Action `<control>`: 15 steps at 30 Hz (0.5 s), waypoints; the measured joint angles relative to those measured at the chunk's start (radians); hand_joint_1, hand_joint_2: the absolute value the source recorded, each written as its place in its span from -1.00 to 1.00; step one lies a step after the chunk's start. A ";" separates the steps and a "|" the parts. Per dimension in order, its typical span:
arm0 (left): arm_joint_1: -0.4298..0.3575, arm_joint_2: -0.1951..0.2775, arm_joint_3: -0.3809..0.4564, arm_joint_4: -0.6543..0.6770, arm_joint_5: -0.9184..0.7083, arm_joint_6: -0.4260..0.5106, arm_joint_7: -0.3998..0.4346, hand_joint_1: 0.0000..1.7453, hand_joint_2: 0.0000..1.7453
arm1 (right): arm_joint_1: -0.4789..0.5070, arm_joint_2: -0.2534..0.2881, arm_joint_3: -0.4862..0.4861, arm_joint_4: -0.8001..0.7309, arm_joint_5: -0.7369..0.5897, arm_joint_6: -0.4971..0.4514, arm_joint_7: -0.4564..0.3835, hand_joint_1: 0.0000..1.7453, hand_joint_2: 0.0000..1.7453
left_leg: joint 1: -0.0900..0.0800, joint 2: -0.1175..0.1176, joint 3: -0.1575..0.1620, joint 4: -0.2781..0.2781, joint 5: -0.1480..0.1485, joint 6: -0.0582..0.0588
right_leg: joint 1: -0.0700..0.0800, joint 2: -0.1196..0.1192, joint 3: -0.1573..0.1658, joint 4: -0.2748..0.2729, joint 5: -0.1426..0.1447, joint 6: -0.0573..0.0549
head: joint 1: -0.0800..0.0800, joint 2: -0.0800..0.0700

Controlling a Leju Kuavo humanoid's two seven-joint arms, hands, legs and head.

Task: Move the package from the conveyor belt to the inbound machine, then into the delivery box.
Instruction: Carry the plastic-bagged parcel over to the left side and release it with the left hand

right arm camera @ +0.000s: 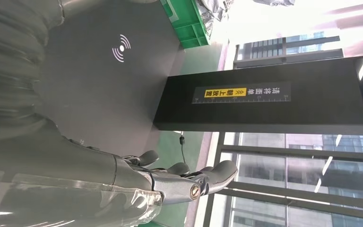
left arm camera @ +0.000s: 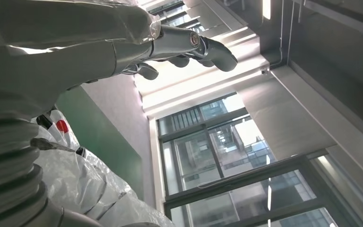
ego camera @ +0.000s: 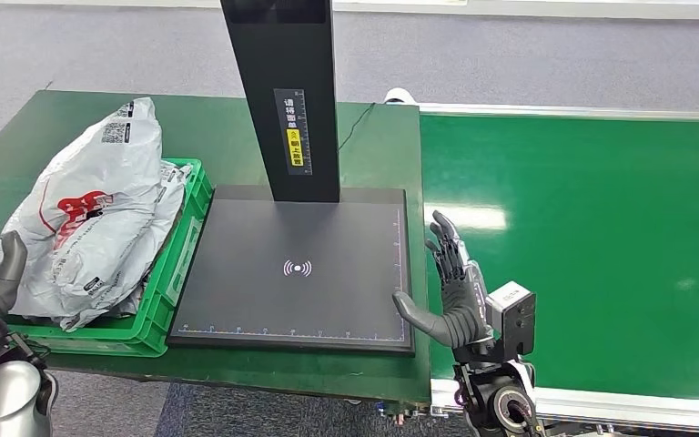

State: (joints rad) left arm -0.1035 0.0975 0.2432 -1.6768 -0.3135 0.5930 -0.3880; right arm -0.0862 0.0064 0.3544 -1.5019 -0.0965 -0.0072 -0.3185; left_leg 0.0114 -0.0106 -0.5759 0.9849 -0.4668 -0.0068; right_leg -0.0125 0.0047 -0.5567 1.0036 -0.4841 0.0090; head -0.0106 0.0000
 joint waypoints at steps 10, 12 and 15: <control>0.060 -0.022 -0.013 -0.086 0.064 0.045 -0.097 -1.00 1.00 | 0.005 0.000 0.000 0.000 0.001 -0.005 -0.005 -1.00 1.00 | 0.000 0.000 0.000 0.000 0.000 0.000 | 0.000 0.000 0.000 0.000 0.000 0.000 | 0.000 0.000; 0.085 -0.038 -0.035 -0.131 0.063 0.034 -0.123 -1.00 1.00 | 0.009 0.001 -0.001 -0.001 0.000 -0.010 -0.009 -1.00 1.00 | 0.000 0.000 0.000 0.000 0.000 0.000 | 0.000 0.000 -0.001 0.000 0.000 0.000 | 0.000 0.000; 0.121 -0.060 -0.113 -0.193 0.027 -0.022 -0.110 -1.00 1.00 | 0.021 0.002 -0.004 -0.008 -0.003 -0.019 -0.024 -1.00 1.00 | 0.000 0.000 0.000 0.000 0.000 0.000 | -0.001 0.000 -0.001 0.000 0.000 0.000 | 0.000 0.000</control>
State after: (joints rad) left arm 0.0170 0.0370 0.1297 -1.8699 -0.2869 0.5707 -0.4981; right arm -0.0656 0.0088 0.3502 -1.5103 -0.0998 -0.0264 -0.3427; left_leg 0.0111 -0.0108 -0.5760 0.9850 -0.4671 -0.0067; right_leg -0.0131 0.0043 -0.5573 1.0031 -0.4843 0.0092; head -0.0106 0.0000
